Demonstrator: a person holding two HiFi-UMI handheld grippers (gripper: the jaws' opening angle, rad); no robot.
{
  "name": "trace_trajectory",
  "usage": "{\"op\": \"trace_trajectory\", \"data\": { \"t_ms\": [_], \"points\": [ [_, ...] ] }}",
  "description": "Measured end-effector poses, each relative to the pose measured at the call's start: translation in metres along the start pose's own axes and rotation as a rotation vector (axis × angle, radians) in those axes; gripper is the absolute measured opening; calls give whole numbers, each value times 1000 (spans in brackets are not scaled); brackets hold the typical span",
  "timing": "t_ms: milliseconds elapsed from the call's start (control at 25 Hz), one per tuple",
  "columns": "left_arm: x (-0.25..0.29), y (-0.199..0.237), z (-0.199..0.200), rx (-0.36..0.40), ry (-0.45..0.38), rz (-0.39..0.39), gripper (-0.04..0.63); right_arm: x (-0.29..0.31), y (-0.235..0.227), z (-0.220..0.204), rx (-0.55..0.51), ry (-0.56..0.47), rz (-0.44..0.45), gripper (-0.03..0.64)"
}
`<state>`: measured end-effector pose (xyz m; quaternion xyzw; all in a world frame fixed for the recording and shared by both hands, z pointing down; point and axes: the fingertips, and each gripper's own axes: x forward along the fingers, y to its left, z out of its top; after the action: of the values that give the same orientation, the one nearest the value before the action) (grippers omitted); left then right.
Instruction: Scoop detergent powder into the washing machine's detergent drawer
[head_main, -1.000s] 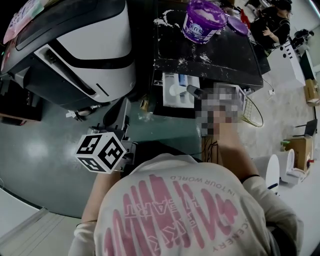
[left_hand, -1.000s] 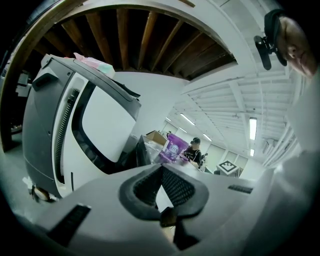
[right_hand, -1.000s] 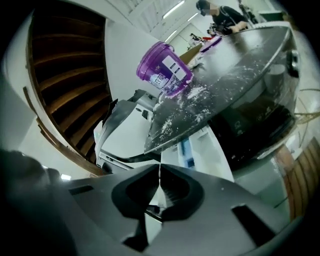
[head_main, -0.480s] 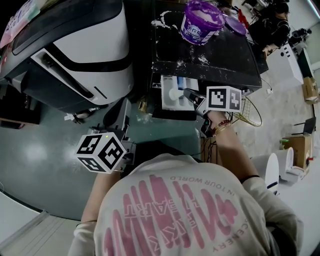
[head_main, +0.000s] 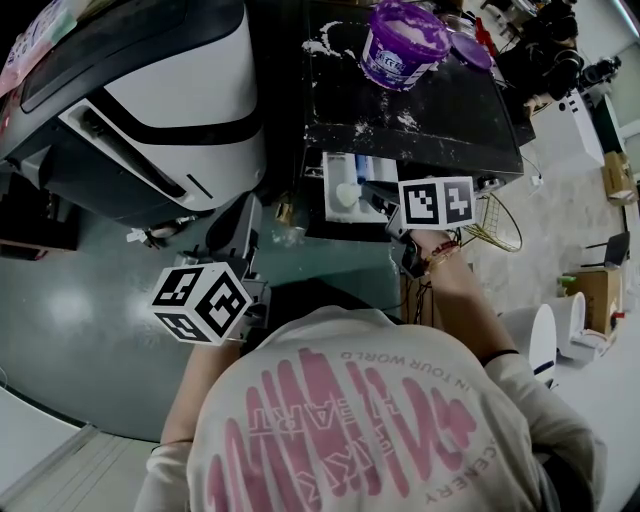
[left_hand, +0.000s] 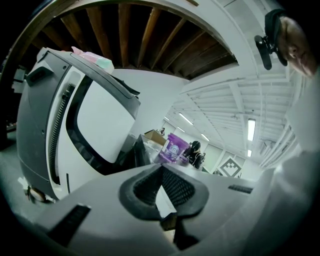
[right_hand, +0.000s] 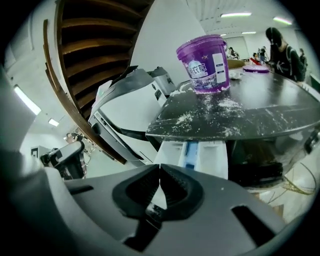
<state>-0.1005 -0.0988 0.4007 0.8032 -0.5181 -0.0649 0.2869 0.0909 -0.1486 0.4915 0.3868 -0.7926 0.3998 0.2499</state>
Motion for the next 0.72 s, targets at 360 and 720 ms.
{"op": "trace_trajectory", "data": {
  "t_ms": [360, 720],
  "points": [
    [5, 4, 2, -12, 1, -10, 3, 7, 8, -11, -199, 84, -67, 5],
    [7, 7, 3, -20, 6, -22, 3, 12, 14, -19, -306, 128, -94, 5]
  ]
}}
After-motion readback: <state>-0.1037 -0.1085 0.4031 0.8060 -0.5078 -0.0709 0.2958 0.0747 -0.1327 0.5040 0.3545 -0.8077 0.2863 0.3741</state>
